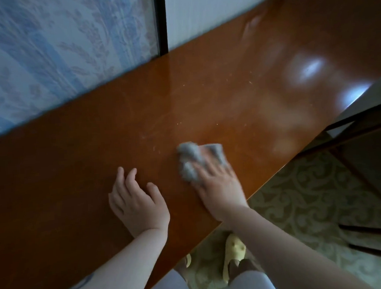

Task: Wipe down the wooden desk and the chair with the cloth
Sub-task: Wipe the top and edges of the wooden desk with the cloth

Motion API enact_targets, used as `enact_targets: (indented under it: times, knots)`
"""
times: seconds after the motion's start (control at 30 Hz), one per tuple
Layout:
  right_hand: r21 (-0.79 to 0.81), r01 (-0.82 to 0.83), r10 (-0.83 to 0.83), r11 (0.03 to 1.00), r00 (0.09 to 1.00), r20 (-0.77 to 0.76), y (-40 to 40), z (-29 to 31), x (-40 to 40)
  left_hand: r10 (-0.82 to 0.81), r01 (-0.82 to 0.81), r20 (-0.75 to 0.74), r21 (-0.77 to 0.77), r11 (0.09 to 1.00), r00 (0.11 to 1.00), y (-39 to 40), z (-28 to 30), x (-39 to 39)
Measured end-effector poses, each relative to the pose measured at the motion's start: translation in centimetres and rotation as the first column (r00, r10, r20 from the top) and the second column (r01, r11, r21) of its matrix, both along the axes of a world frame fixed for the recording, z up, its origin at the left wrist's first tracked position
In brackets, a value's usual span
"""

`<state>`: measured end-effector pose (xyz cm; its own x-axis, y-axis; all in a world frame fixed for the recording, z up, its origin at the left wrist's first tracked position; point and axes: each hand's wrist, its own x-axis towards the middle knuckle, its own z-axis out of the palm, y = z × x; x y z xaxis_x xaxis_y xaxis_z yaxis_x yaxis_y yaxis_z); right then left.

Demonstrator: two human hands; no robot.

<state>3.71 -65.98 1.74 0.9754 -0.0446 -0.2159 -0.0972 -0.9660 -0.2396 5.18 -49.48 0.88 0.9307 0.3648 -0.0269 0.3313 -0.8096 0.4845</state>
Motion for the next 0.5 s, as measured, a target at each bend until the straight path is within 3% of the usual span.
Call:
enact_targets:
  times: [0.03, 0.07, 0.13, 0.2, 0.27, 0.33, 0.37, 0.43, 0.5]
  knots:
    - [0.018, 0.228, -0.229, 0.973, 0.972, 0.060, -1.7, -0.4, -0.8, -0.006, 0.006, 0.007, 0.002, 1.000, 1.000, 0.0, 0.1, 0.0]
    - [0.046, 0.450, -0.453, 0.892, 0.886, 0.098, -2.5, -0.3, -2.0, -0.015, 0.015, 0.016, 0.002, 1.000, 1.000, -0.1, 0.1, -0.1]
    - [0.075, 0.637, -0.641, 0.767, 0.759, 0.117, -1.5, -0.7, -3.7, -0.032, 0.032, 0.031, 0.011, 0.999, 0.999, -0.3, 0.1, -0.2]
    - [0.049, 0.506, -0.508, 0.861, 0.857, 0.081, 0.3, -1.0, -4.2, -0.072, 0.070, 0.051, 0.036, 0.997, 0.996, -0.4, 0.1, -0.4]
    - [0.006, 0.165, -0.165, 0.986, 0.985, 0.055, -0.3, -0.4, -2.9, -0.093, 0.092, 0.025, 0.052, 0.994, 0.995, -0.6, 0.2, -0.5]
    - [-0.012, -0.126, 0.126, 0.992, 0.992, -0.007, -3.8, 0.3, -1.6, -0.080, 0.081, -0.007, 0.049, 0.996, 0.997, -1.5, 0.4, -0.8]
    - [0.007, -0.163, 0.163, 0.987, 0.986, -0.023, -6.0, 0.4, -1.5, -0.082, 0.082, -0.004, 0.045, 0.996, 0.997, -2.4, 0.6, -1.3]
    - [0.069, 0.026, -0.029, 0.997, 0.998, 0.049, -10.0, 0.0, -2.6, -0.096, 0.096, 0.008, 0.035, 0.995, 0.995, -5.2, 0.8, -2.8]
    - [0.104, 0.347, -0.359, 0.932, 0.923, 0.141, -10.4, -0.7, -4.2, -0.046, 0.046, -0.024, 0.028, 0.999, 0.999, -8.3, 0.6, -4.3]
